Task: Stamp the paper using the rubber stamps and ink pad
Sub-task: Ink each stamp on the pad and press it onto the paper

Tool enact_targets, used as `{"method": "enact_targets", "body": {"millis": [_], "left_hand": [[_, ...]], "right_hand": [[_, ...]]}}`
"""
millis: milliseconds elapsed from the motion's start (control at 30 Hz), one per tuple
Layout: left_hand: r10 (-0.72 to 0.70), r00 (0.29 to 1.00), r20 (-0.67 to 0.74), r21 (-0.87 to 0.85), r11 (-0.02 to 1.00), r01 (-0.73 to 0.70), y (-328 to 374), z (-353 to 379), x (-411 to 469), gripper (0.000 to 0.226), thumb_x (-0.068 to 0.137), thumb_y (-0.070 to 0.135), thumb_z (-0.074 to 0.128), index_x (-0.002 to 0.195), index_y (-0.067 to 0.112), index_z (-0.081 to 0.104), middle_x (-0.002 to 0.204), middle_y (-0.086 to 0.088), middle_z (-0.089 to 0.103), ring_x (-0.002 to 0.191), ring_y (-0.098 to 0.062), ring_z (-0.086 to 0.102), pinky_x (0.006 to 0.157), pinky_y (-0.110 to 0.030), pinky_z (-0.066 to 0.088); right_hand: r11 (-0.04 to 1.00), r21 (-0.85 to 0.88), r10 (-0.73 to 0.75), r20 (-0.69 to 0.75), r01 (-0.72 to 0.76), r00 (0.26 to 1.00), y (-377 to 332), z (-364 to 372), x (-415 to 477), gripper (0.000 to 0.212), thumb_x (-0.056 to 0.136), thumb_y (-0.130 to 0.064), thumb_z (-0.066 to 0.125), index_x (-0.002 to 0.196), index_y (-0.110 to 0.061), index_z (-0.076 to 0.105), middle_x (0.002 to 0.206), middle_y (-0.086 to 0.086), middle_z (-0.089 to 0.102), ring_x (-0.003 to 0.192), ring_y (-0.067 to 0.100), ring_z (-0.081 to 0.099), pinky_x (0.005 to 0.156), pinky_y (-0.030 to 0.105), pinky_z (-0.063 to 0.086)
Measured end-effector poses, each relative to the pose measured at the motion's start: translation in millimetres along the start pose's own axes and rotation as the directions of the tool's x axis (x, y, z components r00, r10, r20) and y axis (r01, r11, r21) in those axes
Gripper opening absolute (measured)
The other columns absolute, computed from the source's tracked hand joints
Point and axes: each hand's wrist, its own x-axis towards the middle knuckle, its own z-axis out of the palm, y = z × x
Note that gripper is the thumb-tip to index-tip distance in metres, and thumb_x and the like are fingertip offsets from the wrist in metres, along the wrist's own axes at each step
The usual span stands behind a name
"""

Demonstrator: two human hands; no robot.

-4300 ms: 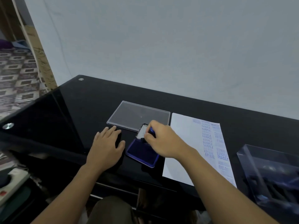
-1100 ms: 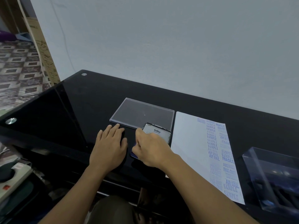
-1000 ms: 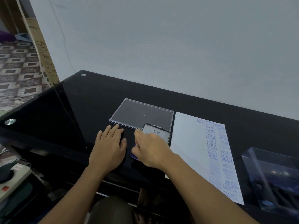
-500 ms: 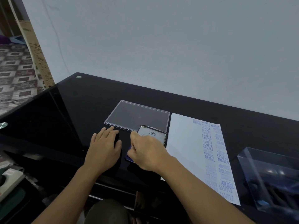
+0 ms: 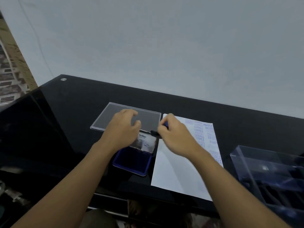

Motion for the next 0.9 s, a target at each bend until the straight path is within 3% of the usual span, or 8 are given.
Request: {"method": "enact_targets", "body": {"millis": [67,233,333,500,633,900], "left_hand": [[0.042,0.998,0.056,0.013,0.999,-0.043,14.2,5.1,12.9,0.042,0.098,0.03,0.047,0.138,0.019,0.048,0.145,0.002,0.046,0.124,-0.012,0.045,0.097,-0.026,0.034],[0.137,0.975,0.176,-0.003,0.99,-0.139,43.2,22.5,43.2,0.043,0.099,0.033,0.045,0.139,0.017,0.048,0.144,0.0,0.048,0.13,-0.016,0.044,0.104,-0.033,0.039],[0.136,0.956,0.258,0.027,0.989,-0.147,54.1,37.6,62.9,0.045,0.1,0.033,0.044,0.142,0.018,0.044,0.145,0.001,0.046,0.123,-0.015,0.046,0.097,-0.031,0.04],[0.108,0.912,0.396,0.115,0.979,-0.166,58.7,63.2,89.6,0.053,0.098,0.035,0.045,0.148,0.02,0.036,0.151,0.001,0.039,0.131,-0.02,0.044,0.102,-0.035,0.04],[0.093,0.873,0.478,0.188,0.961,-0.205,56.5,75.7,101.5,0.061,0.097,0.038,0.049,0.152,0.02,0.03,0.157,0.004,0.031,0.142,-0.021,0.031,0.111,-0.037,0.032],[0.061,0.838,0.542,0.295,0.92,-0.258,54.7,90.7,106.9,0.069,0.093,0.049,0.052,0.153,0.023,0.028,0.158,0.004,0.027,0.146,-0.025,0.019,0.114,-0.045,0.029]], "right_hand": [[0.996,-0.074,0.049,0.021,-0.047,0.999,19.7,-20.0,6.7,0.01,0.097,-0.022,0.045,0.095,-0.015,0.053,0.086,0.0,0.065,0.074,0.016,0.057,0.06,0.029,0.041],[0.953,-0.272,0.153,0.045,-0.135,0.987,65.7,-67.6,26.8,0.015,0.097,-0.029,0.051,0.091,-0.02,0.061,0.082,-0.006,0.073,0.06,0.008,0.055,0.055,0.024,0.039],[0.927,-0.339,0.175,0.007,-0.163,0.984,89.5,-86.3,44.1,0.018,0.097,-0.031,0.053,0.087,-0.019,0.061,0.081,-0.003,0.073,0.054,0.01,0.054,0.052,0.024,0.039],[0.909,-0.38,0.173,-0.025,-0.17,0.985,112.2,-100.1,72.9,0.016,0.1,-0.029,0.049,0.093,-0.017,0.056,0.087,0.003,0.067,0.068,0.016,0.057,0.058,0.029,0.041],[0.898,-0.424,0.157,0.051,-0.121,0.986,117.2,-99.6,91.0,0.013,0.101,-0.025,0.048,0.097,-0.017,0.056,0.088,0.002,0.066,0.073,0.017,0.058,0.065,0.031,0.045],[0.873,-0.484,0.128,0.11,-0.059,0.986,120.5,-83.4,108.8,0.014,0.102,-0.027,0.048,0.099,-0.015,0.055,0.088,0.003,0.063,0.076,0.02,0.059,0.066,0.033,0.046]]}}
